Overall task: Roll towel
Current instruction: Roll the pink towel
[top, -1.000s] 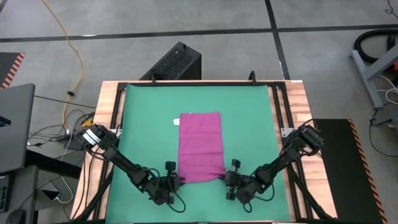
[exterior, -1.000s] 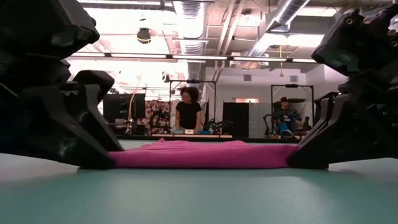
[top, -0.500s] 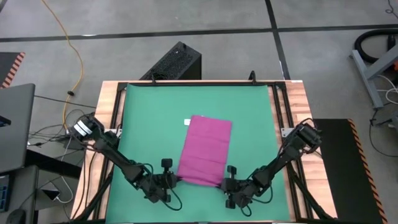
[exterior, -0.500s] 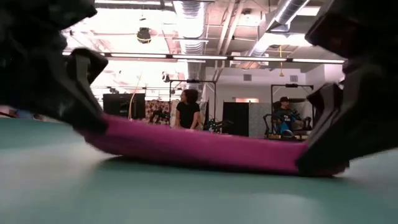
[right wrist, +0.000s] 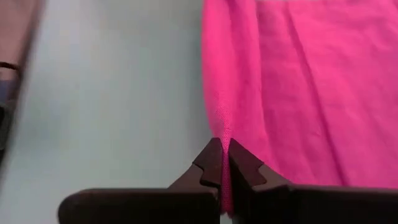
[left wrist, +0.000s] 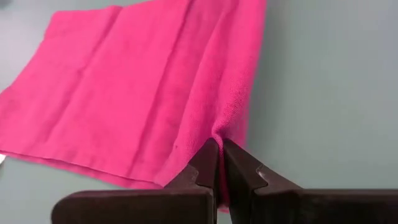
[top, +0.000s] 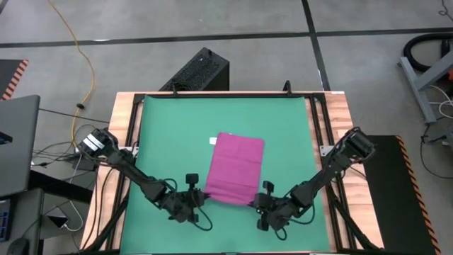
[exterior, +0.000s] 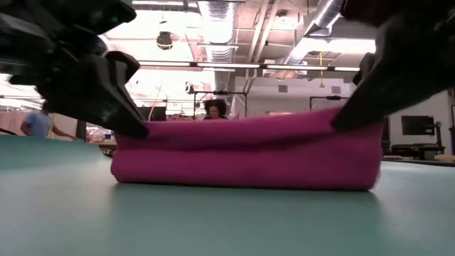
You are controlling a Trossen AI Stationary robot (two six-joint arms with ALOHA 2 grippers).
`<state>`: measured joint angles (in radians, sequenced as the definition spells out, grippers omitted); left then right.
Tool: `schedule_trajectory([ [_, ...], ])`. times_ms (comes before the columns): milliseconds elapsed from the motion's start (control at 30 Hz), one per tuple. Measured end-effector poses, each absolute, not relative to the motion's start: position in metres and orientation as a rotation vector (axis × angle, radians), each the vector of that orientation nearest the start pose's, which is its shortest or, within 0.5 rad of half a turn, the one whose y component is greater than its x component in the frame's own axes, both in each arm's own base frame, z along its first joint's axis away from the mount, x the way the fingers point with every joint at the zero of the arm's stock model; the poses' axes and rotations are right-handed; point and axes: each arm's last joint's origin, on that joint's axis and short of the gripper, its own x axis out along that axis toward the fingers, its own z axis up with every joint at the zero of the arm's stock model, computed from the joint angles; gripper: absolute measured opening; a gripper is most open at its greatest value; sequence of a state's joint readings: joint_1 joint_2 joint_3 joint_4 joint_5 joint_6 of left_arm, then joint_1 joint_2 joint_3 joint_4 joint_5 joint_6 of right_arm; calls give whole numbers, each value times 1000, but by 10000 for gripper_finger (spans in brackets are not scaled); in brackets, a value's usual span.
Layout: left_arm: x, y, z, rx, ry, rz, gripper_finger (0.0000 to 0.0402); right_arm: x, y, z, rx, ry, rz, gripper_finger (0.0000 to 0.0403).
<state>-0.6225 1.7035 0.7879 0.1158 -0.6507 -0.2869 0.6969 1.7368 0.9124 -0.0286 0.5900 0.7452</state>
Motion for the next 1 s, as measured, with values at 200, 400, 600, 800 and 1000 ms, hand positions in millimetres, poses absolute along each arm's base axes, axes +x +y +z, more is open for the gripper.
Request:
schedule_trajectory([
  [200, 272, -161, 142, 181, 651, 102, 0, 270, 194, 142, 214, 732, -209, 26],
  [400, 275, -153, 140, 181, 657, 114, 0, 272, 192, 135, 216, 759, -222, 26],
  [600, 273, -141, 130, 145, 674, 121, 0, 272, 192, 129, 217, 789, -224, 26],
  [800, 270, -134, 123, 120, 653, 123, 0, 272, 192, 130, 223, 788, -222, 26],
  [1000, 266, -130, 118, 121, 673, 137, 11, 272, 191, 129, 232, 792, -227, 26],
])
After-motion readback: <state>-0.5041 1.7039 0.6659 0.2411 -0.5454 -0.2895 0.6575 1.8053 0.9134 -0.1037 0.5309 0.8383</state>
